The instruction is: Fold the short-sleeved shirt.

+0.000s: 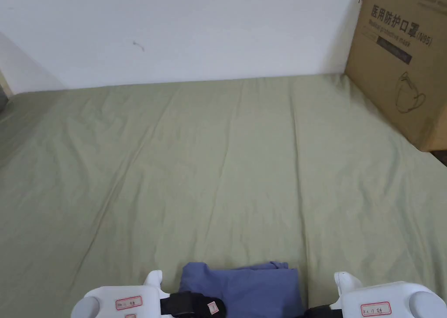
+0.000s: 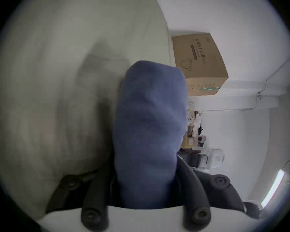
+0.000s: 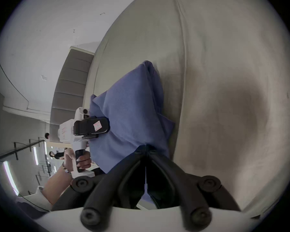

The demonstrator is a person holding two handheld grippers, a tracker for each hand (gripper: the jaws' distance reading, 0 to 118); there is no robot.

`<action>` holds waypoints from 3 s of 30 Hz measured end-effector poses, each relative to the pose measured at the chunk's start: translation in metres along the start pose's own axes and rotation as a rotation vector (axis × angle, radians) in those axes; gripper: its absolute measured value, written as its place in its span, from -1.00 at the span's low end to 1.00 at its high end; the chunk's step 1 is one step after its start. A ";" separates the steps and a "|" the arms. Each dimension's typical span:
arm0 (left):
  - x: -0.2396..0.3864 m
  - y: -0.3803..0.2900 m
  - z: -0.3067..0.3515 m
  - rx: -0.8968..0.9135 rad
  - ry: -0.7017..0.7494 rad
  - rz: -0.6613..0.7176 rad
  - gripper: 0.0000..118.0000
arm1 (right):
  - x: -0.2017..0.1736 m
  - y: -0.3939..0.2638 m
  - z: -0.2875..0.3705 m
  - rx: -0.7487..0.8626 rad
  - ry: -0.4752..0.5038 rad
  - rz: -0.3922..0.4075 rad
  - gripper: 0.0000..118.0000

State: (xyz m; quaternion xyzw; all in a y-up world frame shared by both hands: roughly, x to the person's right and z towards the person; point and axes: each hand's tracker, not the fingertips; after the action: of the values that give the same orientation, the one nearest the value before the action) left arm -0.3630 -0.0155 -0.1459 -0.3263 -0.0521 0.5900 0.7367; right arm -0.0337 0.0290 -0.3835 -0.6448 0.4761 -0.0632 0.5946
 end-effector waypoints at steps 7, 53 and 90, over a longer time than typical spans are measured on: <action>0.054 -0.010 0.037 0.101 0.068 -0.223 -0.60 | -0.040 -0.006 0.028 0.063 -0.020 0.175 -1.00; 0.203 -0.008 0.151 0.481 0.883 -0.711 -0.99 | -0.151 -0.004 0.114 0.342 -0.234 0.441 -1.00; 0.339 -0.118 0.074 1.146 0.780 -1.008 0.97 | -0.225 -0.019 0.192 1.155 -0.366 0.653 1.00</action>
State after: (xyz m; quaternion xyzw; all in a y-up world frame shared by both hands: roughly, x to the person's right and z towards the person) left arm -0.1977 0.3115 -0.1286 -0.0210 0.3724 -0.0271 0.9274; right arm -0.0203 0.3164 -0.3132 -0.0483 0.4278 -0.0145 0.9025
